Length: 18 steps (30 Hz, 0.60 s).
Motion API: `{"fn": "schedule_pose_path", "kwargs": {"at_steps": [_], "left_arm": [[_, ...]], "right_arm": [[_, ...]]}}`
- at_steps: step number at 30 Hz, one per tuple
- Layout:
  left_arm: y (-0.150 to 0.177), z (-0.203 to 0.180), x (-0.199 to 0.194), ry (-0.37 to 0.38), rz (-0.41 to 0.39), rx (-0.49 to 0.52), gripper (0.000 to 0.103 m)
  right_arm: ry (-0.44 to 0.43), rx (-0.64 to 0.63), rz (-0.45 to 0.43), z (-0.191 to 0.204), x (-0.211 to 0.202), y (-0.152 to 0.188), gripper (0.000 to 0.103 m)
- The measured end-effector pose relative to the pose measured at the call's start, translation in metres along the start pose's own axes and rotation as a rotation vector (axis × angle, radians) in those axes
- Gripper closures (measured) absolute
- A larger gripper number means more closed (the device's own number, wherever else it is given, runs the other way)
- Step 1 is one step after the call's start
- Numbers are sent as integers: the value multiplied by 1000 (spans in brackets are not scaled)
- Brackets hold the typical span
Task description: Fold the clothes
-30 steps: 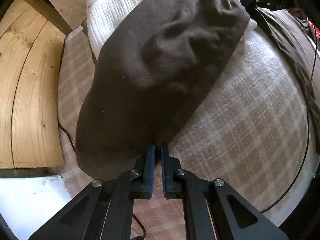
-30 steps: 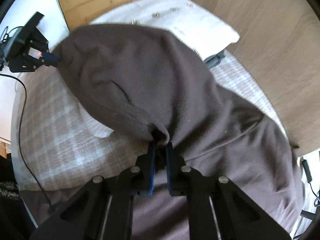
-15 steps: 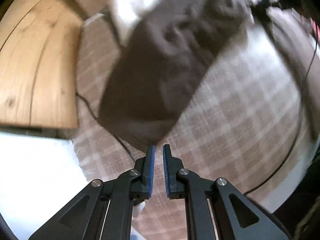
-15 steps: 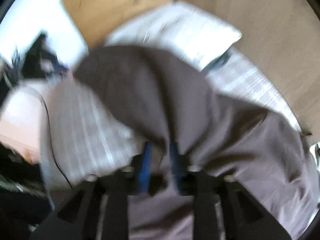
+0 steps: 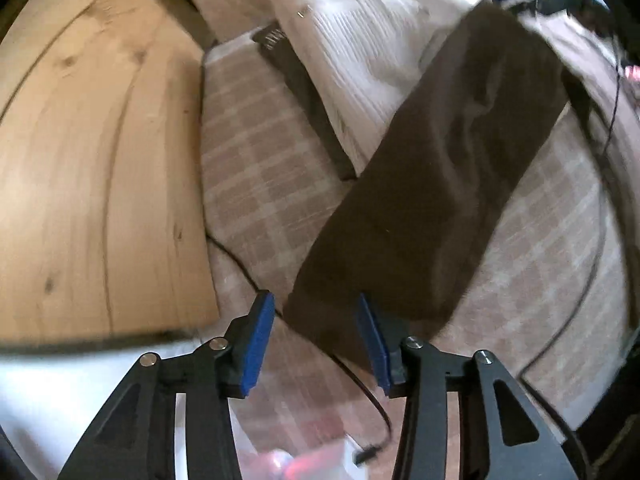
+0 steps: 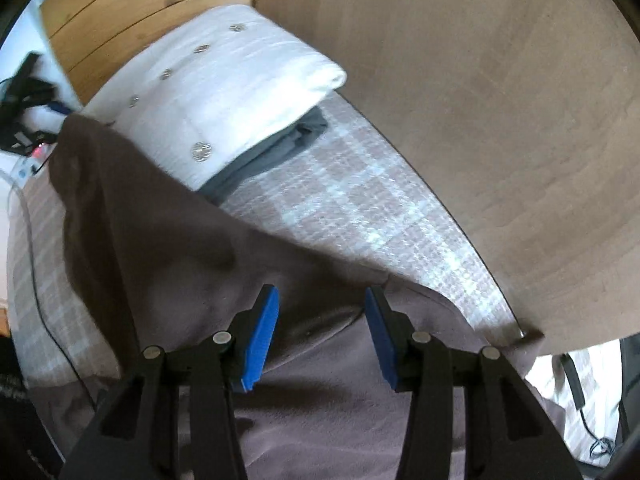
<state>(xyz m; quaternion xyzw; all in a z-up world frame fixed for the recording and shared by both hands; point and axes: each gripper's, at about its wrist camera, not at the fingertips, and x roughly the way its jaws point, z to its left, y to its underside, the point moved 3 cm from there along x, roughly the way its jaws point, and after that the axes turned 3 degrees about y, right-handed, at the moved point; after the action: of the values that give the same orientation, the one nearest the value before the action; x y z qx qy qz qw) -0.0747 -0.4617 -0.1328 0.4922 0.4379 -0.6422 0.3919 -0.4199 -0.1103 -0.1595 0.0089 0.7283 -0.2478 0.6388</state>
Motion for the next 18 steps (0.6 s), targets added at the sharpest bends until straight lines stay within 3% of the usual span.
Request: {"fn": "schedule_pose_path", "kwargs": {"at_steps": [4, 5, 6, 7, 10, 18], "left_arm": [[-4, 2, 22, 101, 32, -30, 64], [-3, 3, 25, 115, 39, -43, 74], [-2, 4, 24, 120, 38, -58, 91], [-2, 5, 21, 121, 37, -78, 99], [3, 8, -1, 140, 20, -124, 100], [13, 7, -48, 88, -13, -153, 100]], "right_arm": [[-8, -34, 12, -1, 2, -3, 58], [-7, -43, 16, -3, 4, -6, 58], [-4, -57, 18, -5, 7, -11, 58], [-4, -72, 21, -6, 10, -16, 57], [-22, -134, 47, -3, 21, -24, 57], [-78, -304, 88, 20, 44, -33, 58]]}}
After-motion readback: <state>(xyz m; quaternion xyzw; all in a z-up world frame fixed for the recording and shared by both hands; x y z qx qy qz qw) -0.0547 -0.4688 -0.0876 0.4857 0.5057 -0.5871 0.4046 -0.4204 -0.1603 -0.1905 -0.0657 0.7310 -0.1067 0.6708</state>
